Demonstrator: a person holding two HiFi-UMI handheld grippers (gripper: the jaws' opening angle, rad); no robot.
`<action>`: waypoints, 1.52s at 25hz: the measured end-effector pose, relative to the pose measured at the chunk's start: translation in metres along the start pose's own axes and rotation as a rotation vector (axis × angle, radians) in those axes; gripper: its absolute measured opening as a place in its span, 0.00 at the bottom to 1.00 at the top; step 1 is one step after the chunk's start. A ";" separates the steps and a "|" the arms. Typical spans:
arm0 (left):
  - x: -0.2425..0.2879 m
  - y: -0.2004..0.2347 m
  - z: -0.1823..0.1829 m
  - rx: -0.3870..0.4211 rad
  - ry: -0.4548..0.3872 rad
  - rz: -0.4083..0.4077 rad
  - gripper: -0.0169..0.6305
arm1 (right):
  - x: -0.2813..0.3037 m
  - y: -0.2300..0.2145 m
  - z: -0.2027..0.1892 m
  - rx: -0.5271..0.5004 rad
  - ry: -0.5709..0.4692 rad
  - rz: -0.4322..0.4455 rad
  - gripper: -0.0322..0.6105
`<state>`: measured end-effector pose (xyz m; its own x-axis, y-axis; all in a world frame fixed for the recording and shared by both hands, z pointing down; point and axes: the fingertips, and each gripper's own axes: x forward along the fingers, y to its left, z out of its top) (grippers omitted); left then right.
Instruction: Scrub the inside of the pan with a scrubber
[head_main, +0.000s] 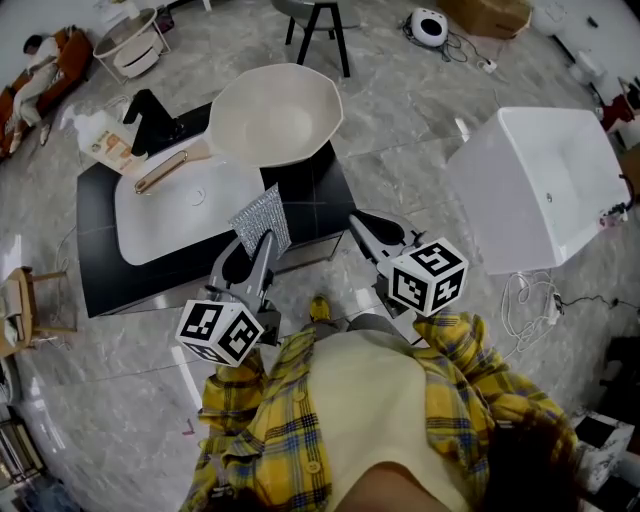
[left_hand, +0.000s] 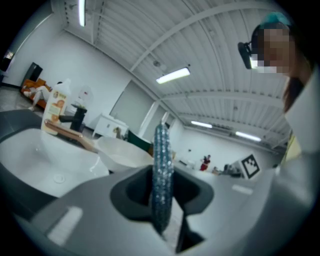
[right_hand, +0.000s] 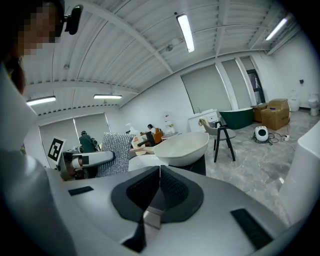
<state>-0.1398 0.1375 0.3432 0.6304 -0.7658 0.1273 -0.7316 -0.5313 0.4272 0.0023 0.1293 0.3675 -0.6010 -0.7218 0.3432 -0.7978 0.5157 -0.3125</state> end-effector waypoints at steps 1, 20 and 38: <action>0.002 0.004 0.003 0.008 0.002 -0.002 0.15 | 0.005 -0.001 0.004 -0.002 -0.003 -0.001 0.07; 0.088 0.055 0.062 0.071 -0.048 0.083 0.15 | 0.090 -0.070 0.083 -0.093 -0.032 0.050 0.07; 0.210 0.106 0.095 0.179 0.004 0.255 0.15 | 0.174 -0.168 0.138 -0.180 0.037 0.122 0.08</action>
<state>-0.1094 -0.1141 0.3302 0.4216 -0.8812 0.2140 -0.9000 -0.3780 0.2170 0.0385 -0.1465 0.3574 -0.6922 -0.6335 0.3458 -0.7130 0.6747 -0.1911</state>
